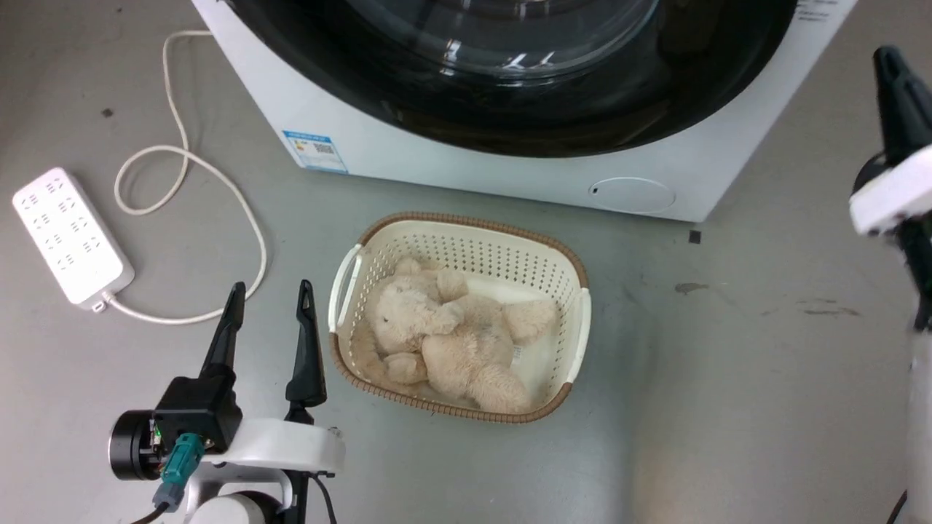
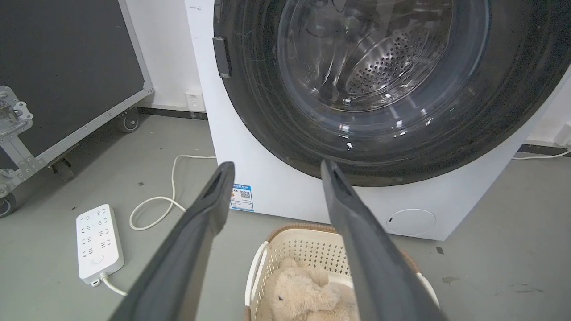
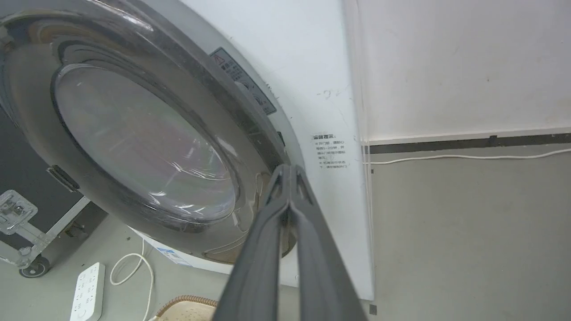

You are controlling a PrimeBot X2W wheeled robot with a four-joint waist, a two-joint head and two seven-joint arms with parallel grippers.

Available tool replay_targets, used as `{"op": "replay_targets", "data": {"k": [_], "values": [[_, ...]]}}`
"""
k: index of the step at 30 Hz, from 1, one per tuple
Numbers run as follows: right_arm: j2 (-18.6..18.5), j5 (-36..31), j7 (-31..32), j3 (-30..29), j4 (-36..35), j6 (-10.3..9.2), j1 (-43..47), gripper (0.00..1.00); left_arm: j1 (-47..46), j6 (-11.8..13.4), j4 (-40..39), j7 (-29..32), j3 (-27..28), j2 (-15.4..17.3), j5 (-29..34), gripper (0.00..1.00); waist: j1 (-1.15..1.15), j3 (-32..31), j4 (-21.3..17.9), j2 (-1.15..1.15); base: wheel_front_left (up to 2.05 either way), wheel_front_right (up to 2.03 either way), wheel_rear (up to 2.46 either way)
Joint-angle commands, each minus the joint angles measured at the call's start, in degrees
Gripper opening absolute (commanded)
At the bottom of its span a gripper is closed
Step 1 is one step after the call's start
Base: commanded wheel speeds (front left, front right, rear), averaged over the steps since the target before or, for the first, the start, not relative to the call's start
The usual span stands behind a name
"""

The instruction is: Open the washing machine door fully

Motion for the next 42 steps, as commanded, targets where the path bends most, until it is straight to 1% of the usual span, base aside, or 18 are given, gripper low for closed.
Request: {"op": "replay_targets", "data": {"k": [1, 6, 13, 22, 31, 36, 42], "values": [[0.21, 1.08, 0.91, -0.80, 0.89, -0.02, -2.45, 0.00, -1.02, 0.48, -0.37, -0.64, -0.26, 0.04, -0.24, 1.00, 0.00, 0.55, 0.43, 0.00, 0.00, 0.00, 0.00], [1.32, 4.65, 6.28, -4.87, 5.57, -0.02, -8.55, 0.00, -1.88, 0.86, -1.00, -1.24, -0.52, 0.04, -0.61, 1.00, 0.00, 2.25, 1.42, 0.00, 0.00, 0.00, 0.00], [2.46, 7.59, 13.94, -10.88, 11.94, -0.03, -17.73, 0.00, -3.08, 1.26, -2.02, -2.08, -0.95, 0.04, -1.23, 1.00, 0.00, 4.83, 2.74, 0.00, 0.00, 0.00, 0.00], [3.05, 8.50, 22.02, -15.99, 17.17, -0.03, -27.46, 0.00, -4.50, 1.56, -2.40, -3.16, -1.50, 0.04, -2.18, 1.00, 0.00, 7.74, 4.58, 0.00, 0.00, 0.00, 0.00], [4.02, 9.29, 28.47, -20.17, 20.76, -0.04, -35.34, 0.00, -5.73, 2.07, -3.20, -4.23, -2.52, 0.04, -2.98, 1.00, 0.00, 10.33, 6.17, 0.00, 0.00, 0.00, 0.00], [4.48, 9.71, 33.32, -21.95, 22.46, -0.04, -37.17, 0.00, -6.26, 2.59, -3.25, -4.83, -2.95, 0.05, -3.32, 1.00, 0.00, 10.87, 6.65, 0.00, 0.00, 0.00, 0.00], [5.10, 11.53, 38.53, -22.96, 22.13, -0.05, -34.69, 0.00, -6.32, 2.92, -3.20, -5.55, -2.85, 0.05, -3.43, 1.00, 0.00, 9.13, 6.39, 0.00, 0.00, 0.00, 0.00]]}}
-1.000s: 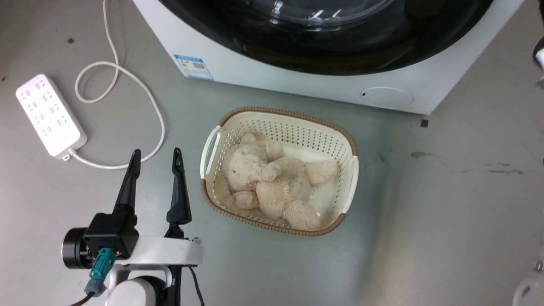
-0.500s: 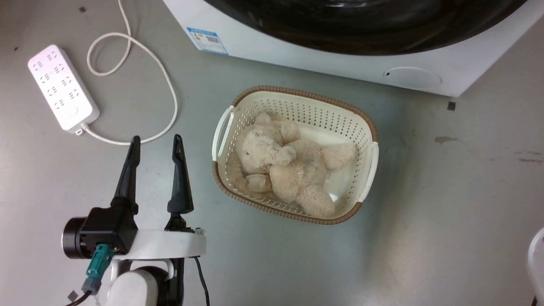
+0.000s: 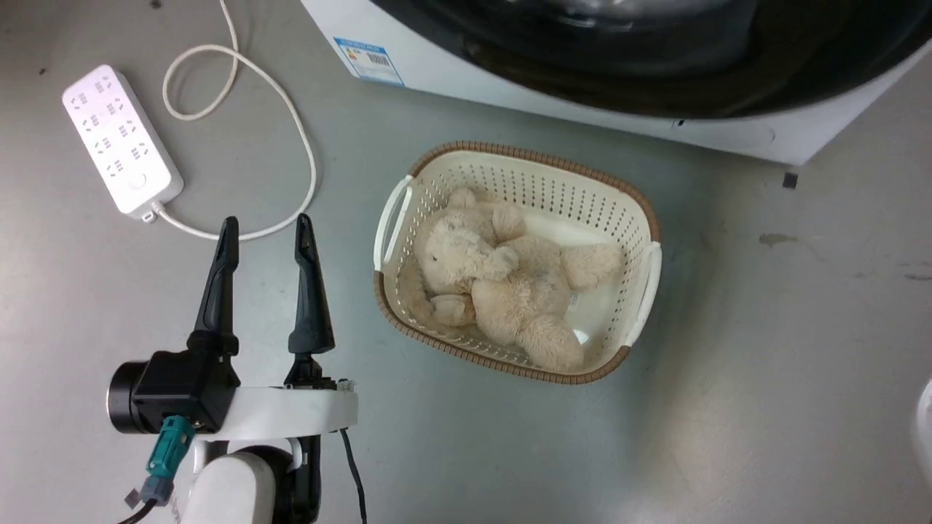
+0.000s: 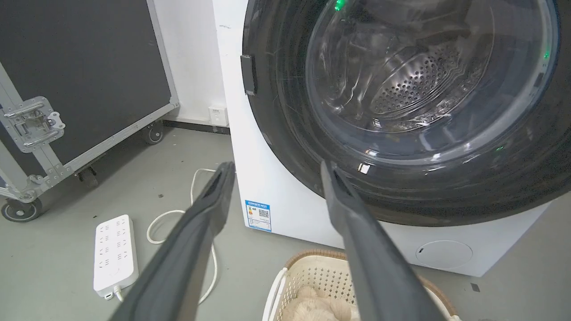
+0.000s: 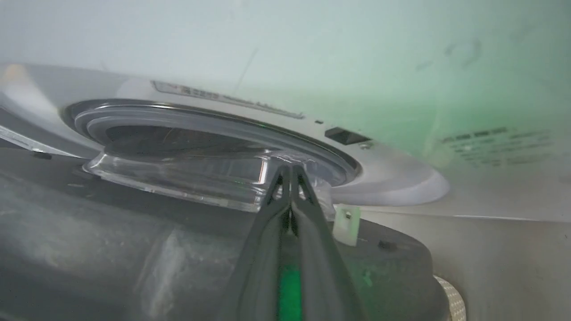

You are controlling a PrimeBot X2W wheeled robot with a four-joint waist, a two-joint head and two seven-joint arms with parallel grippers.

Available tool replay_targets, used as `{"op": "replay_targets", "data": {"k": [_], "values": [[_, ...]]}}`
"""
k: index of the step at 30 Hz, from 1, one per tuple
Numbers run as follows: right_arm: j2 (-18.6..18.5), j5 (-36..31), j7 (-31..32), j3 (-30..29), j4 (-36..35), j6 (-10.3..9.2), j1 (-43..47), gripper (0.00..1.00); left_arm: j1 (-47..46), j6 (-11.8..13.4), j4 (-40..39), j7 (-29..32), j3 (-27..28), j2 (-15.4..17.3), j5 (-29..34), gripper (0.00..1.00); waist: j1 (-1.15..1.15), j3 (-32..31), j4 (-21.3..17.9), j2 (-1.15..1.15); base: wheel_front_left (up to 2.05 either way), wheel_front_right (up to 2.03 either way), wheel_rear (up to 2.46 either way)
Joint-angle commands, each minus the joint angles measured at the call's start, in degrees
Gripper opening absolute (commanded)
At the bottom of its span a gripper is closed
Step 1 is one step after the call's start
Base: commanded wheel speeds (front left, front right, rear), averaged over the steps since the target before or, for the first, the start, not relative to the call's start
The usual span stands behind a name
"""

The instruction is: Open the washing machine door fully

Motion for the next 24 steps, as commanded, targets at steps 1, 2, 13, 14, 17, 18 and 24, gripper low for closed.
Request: {"op": "replay_targets", "data": {"k": [1, 2, 13, 14, 17, 18, 24], "values": [[1.95, 1.43, 2.00, -0.02, 0.64, 0.12, 1.13, 0.00, -0.64, 0.18, -0.20, -0.67, 0.14, 0.05, -0.31, 1.00, 0.00, -1.01, -0.31, 0.00, 0.00, 0.00, 0.00], [2.15, 2.02, 2.84, -0.24, 0.44, 0.11, 1.90, 0.00, -0.53, 0.19, -0.13, -0.79, 0.20, 0.05, -0.34, 1.00, 0.00, -1.50, -0.49, 0.00, 0.00, 0.00, 0.00], [3.60, 8.60, 8.60, 4.73, -1.98, 0.11, 16.59, 0.00, 2.47, -0.72, 1.59, -1.28, 1.18, 0.05, 0.14, 1.00, 0.00, -10.80, -2.74, 0.00, 0.00, 0.00, 0.00], [3.61, 9.96, 8.77, 6.00, -1.90, 0.11, 18.17, 0.00, 2.95, -0.99, 1.94, -1.28, 1.19, 0.05, 0.31, 1.00, 0.00, -11.94, -2.85, 0.00, 0.00, 0.00, 0.00], [3.62, 12.77, 9.03, 8.53, -1.70, 0.11, 21.18, 0.00, 4.03, -1.40, 2.60, -1.28, 1.18, 0.05, 0.69, 1.00, 0.00, -13.97, -2.99, 0.00, 0.00, 0.00, 0.00], [3.62, 15.97, 9.31, 11.20, -1.30, 0.11, 23.98, 0.00, 5.13, -1.54, 3.03, -1.28, 1.41, 0.05, 1.18, 1.00, 0.00, -15.69, -3.24, 0.00, 0.00, 0.00, 0.00], [3.63, 25.09, 8.07, 23.51, -1.01, 0.11, 31.69, 0.00, 8.23, -2.43, 4.21, -1.28, 2.42, 0.05, 2.08, 1.00, 0.00, -19.72, -3.72, 0.00, 0.00, 0.00, 0.00]]}}
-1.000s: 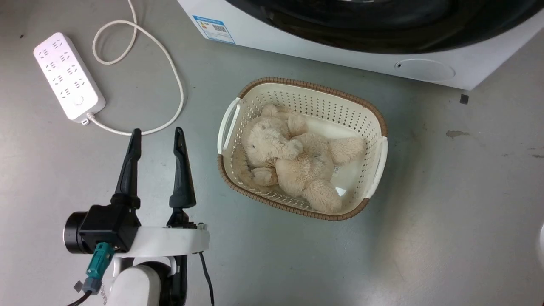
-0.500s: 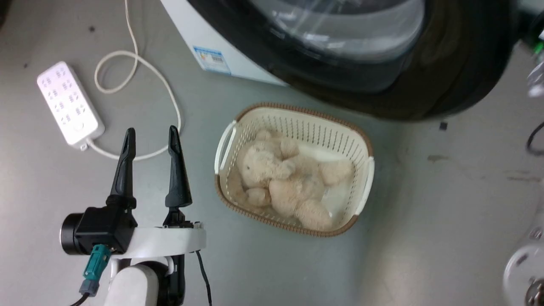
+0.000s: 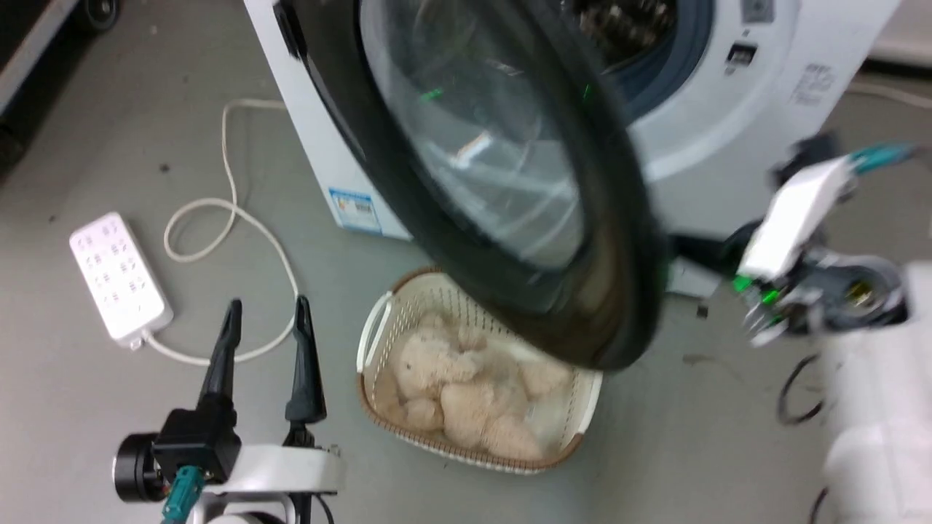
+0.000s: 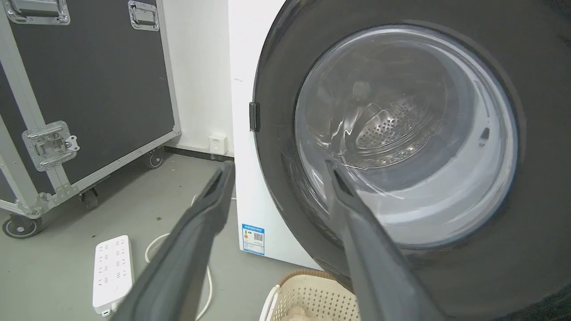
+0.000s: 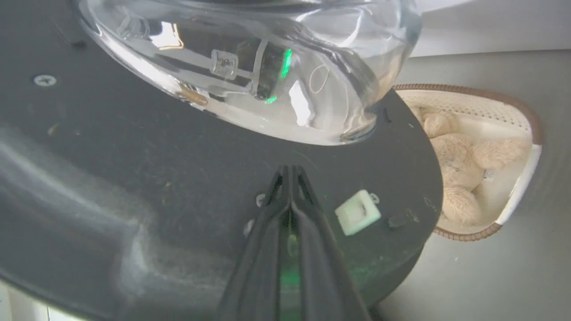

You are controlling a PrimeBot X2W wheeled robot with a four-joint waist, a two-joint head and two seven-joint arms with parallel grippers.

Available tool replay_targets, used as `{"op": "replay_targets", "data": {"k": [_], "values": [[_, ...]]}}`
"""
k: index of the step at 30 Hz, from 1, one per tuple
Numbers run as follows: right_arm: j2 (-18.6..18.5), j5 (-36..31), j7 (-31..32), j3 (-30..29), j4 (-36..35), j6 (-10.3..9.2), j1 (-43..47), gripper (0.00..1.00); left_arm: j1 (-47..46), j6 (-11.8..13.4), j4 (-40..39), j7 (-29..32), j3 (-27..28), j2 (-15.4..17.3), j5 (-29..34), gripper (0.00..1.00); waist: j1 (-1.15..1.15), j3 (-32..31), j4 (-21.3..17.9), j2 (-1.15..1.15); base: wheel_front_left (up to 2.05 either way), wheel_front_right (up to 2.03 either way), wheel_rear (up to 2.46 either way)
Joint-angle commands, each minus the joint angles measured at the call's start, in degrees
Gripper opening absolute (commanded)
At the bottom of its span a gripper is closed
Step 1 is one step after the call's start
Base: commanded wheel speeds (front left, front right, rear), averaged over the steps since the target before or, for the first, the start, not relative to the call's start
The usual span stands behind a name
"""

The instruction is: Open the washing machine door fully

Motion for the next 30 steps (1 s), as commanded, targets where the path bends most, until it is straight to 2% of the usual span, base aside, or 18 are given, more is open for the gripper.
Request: {"op": "replay_targets", "data": {"k": [1, 2, 3, 4, 6, 7, 8, 12, 20, 26, 27, 28, 29, 30], "values": [[0.47, 1.31, -0.35, 1.16, 0.11, 0.07, 1.42, 0.00, 0.81, -0.31, 0.22, -0.30, 0.15, 0.04, 0.45, 1.00, 0.02, -1.67, -0.27, 0.00, 0.00, 0.00, 0.00], [0.47, 5.07, -1.13, 5.32, -0.25, 0.07, 3.62, 0.00, 1.75, -0.79, 1.10, -0.30, 0.21, 0.04, 0.09, 1.00, 0.02, -2.65, -0.04, 0.00, 0.00, 0.00, 0.00], [0.47, 5.07, -1.13, 5.32, -0.25, 0.07, 3.62, 0.00, 1.75, -0.79, 1.10, -0.30, 0.21, 0.04, 0.09, 1.00, 0.02, -2.65, -0.04, 0.00, 0.00, 0.00, 0.00], [0.47, 8.40, -2.16, 9.76, -0.98, 0.07, 5.76, 0.00, 2.55, -1.20, 1.99, -0.30, 0.41, 0.04, -0.30, 1.00, 0.02, -3.41, 0.21, 0.00, 0.00, 0.00, 0.00], [0.47, 9.98, -2.81, 11.91, -1.40, 0.07, 6.73, 0.00, 2.92, -1.49, 2.36, -0.30, 0.44, 0.04, -0.34, 1.00, 0.02, -3.68, 0.33, 0.00, 0.00, 0.00, 0.00], [0.47, 13.17, -4.32, 16.01, -2.16, 0.07, 8.39, 0.00, 3.54, -2.50, 3.25, -0.30, 0.24, 0.04, -0.40, 1.00, 0.02, -4.02, 0.75, 0.00, 0.00, 0.00, 0.00], [0.47, 13.17, -4.32, 16.01, -2.16, 0.07, 8.39, 0.00, 3.54, -2.50, 3.25, -0.30, 0.24, 0.04, -0.40, 1.00, 0.02, -4.02, 0.75, 0.00, 0.00, 0.00, 0.00], [0.47, 19.30, -8.31, 24.95, -3.04, 0.07, 10.76, 0.00, 4.43, -4.60, 5.15, -0.30, -0.47, 0.04, -0.17, 1.00, 0.02, -4.31, 2.28, 0.00, 0.00, 0.00, 0.00], [0.47, 25.37, -14.70, 33.39, -1.63, 0.07, 10.42, 0.00, 4.60, -6.11, 6.92, -0.30, -2.38, 0.04, -0.17, 1.00, 0.02, -3.97, 4.82, 0.00, 0.00, 0.00, 0.00], [0.48, 26.94, -18.62, 35.73, -0.79, 0.07, 9.47, 0.00, 4.52, -6.35, 7.09, -0.30, -3.05, 0.04, -0.22, 1.00, 0.02, -3.96, 4.99, 0.00, 0.00, 0.00, 0.00], [0.48, 26.38, -20.12, 35.48, -0.51, 0.07, 9.13, 0.33, 4.64, -6.42, 6.96, -0.30, -3.00, 0.04, -0.31, 1.00, 0.02, -4.09, 4.73, 0.00, 0.00, 0.00, 0.00], [0.48, 25.92, -21.26, 35.18, -0.27, 0.07, 8.90, 0.72, 4.78, -6.57, 6.88, -0.30, -2.96, 0.04, -0.36, 1.00, 0.02, -4.29, 4.45, 0.00, 0.00, 0.00, 0.00], [-0.54, 23.32, -25.26, 33.57, -0.83, 0.07, 8.51, 1.00, 5.04, -6.98, 6.96, -0.30, -2.54, 0.04, -0.36, 1.00, 0.02, -5.16, 3.24, 0.00, 0.00, 0.00, 0.00], [-1.27, 22.34, -26.92, 32.86, -1.48, 0.07, 8.61, 1.00, 5.10, -7.01, 6.95, -0.30, -2.30, 0.04, -0.38, 1.00, 0.02, -5.47, 2.74, 0.00, 0.00, 0.00, 0.00]]}}
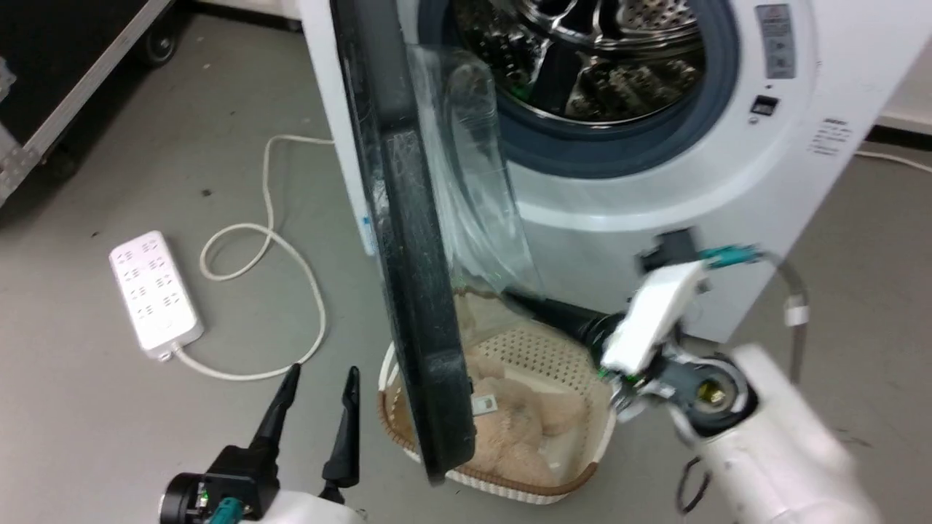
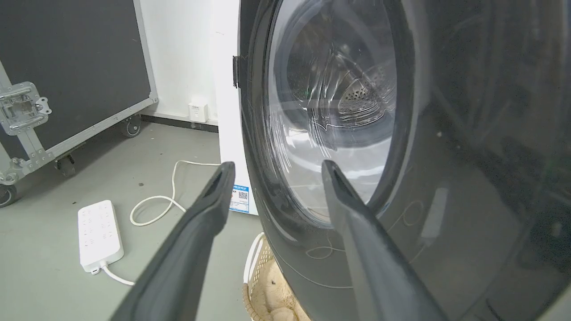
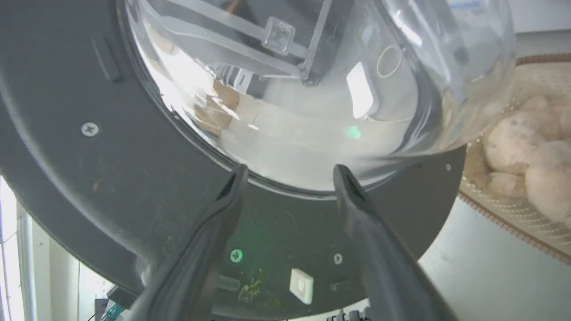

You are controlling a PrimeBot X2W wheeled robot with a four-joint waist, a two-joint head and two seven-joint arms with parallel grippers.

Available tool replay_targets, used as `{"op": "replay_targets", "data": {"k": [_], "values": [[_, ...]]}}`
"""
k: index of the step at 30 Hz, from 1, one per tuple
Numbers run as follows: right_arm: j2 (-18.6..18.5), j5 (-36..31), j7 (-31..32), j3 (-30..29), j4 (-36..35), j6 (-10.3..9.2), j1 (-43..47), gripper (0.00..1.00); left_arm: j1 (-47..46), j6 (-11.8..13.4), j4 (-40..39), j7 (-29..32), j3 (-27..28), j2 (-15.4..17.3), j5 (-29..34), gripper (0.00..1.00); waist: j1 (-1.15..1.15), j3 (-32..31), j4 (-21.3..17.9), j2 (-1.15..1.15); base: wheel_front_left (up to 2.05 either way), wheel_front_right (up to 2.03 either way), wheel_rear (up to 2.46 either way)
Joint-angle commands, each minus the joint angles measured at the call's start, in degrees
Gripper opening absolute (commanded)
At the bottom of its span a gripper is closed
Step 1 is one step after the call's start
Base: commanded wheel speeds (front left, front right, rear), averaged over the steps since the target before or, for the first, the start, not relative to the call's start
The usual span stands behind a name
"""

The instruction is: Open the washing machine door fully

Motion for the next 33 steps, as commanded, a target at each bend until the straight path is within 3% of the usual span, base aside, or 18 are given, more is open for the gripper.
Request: {"op": "replay_targets", "data": {"k": [1, 5, 8, 11, 14, 18, 25, 29, 33], "values": [[-1.33, -1.24, -1.89, -0.82, -1.10, 0.07, -0.48, 1.00, 0.81, -0.02, -0.20, -0.30, 0.45, 0.06, -0.28, 1.00, 0.00, -0.81, -1.19, 0.00, 0.00, 0.00, 0.00], [-7.52, -11.28, -13.20, -1.78, -7.05, 0.07, 1.10, 1.00, 1.16, -0.11, -0.21, -0.30, 1.92, 0.06, -0.77, 1.00, 0.00, -2.65, -3.44, 0.00, 0.00, 0.00, 0.00], [-13.13, -22.38, -21.38, -0.85, -10.90, 0.07, 2.87, 1.00, 1.76, -0.78, 0.27, -0.30, 3.00, 0.06, -0.82, 1.00, 0.00, -4.18, -5.37, 0.00, 0.00, 0.00, 0.00], [-16.92, -33.07, -28.62, -2.87, -13.09, 0.07, 5.44, 1.00, 2.01, -1.24, 0.86, -0.30, 4.44, 0.06, -0.68, 1.00, 0.00, -5.41, -7.01, 0.00, 0.00, 0.00, 0.00], [-18.32, -43.55, -34.76, -7.73, -14.94, 0.07, 9.90, 1.00, 2.53, -1.42, 0.91, -0.30, 5.92, 0.06, -0.93, 1.00, 0.00, -6.58, -8.34, 0.00, 0.00, 0.00, 0.00], [-15.88, -56.00, -40.14, -16.67, -19.75, 0.07, 18.61, 1.00, 3.54, -1.82, 0.47, -0.30, 8.33, 0.06, -2.08, 1.00, 0.00, -7.14, -9.89, 0.00, 0.00, 0.00, 0.00], [-6.67, -73.44, -43.95, -25.77, -30.73, 0.07, 33.13, 1.00, 5.11, -2.86, -0.64, -0.30, 10.39, 0.09, -0.03, 1.00, 0.00, -7.08, -12.26, 0.00, 0.00, 0.00, 0.00], [-1.15, -78.14, -44.64, -28.36, -32.55, 0.07, 38.93, 1.00, 5.53, -3.34, -1.10, -0.30, 10.41, 0.08, 0.56, 1.00, 0.00, -6.91, -12.79, 0.00, 0.00, 0.00, 0.00], [0.78, -79.51, -45.43, -28.72, -31.84, 0.07, 41.75, 1.00, 6.13, -3.53, -1.41, -0.30, 10.20, 0.08, 0.58, 1.00, 0.00, -6.87, -13.05, 0.00, 0.00, 0.00, 0.00]]}}
